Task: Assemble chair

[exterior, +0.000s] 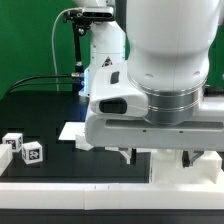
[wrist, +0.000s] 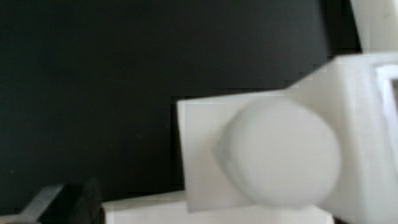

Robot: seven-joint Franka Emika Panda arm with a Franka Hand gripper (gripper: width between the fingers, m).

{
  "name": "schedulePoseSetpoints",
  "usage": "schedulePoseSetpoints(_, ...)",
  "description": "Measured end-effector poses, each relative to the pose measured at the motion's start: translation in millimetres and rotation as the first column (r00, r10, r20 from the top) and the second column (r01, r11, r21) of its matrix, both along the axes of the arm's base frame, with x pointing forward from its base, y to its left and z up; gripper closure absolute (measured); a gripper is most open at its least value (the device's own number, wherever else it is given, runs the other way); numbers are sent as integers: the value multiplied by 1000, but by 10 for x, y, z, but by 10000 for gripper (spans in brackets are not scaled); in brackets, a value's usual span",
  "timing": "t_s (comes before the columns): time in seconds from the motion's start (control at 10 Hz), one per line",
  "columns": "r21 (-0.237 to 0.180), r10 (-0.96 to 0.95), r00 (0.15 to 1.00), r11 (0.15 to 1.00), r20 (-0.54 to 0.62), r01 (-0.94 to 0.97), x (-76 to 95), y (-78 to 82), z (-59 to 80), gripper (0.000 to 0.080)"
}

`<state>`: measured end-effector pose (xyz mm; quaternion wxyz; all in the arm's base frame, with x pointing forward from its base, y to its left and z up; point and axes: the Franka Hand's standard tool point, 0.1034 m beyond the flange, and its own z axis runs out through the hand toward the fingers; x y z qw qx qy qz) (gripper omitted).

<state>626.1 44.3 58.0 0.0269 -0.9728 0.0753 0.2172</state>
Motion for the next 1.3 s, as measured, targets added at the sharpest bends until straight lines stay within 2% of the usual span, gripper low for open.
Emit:
schedulePoseSetpoints(0.1, 0, 0, 1000, 1000, 0, 0, 0, -3, 0, 150)
schedulePoseSetpoints(0.3, 0, -1, 1000, 1000, -1, 1, -1, -5, -4, 412)
schedulePoseSetpoints(0.4, 0, -1, 1000, 1000, -1, 1, -1, -7, -4, 479)
schedulePoseSetpoints(1.0, 1, -1, 1000, 1000, -6, 1, -5, -7, 24, 479)
schedulePoseSetpoints(1.1, 5, 0, 1000, 1000, -6, 0, 0, -7, 174, 478)
schedulePoseSetpoints(1.3, 19, 5, 1000, 1000, 3, -5, -158, -17, 489, 478)
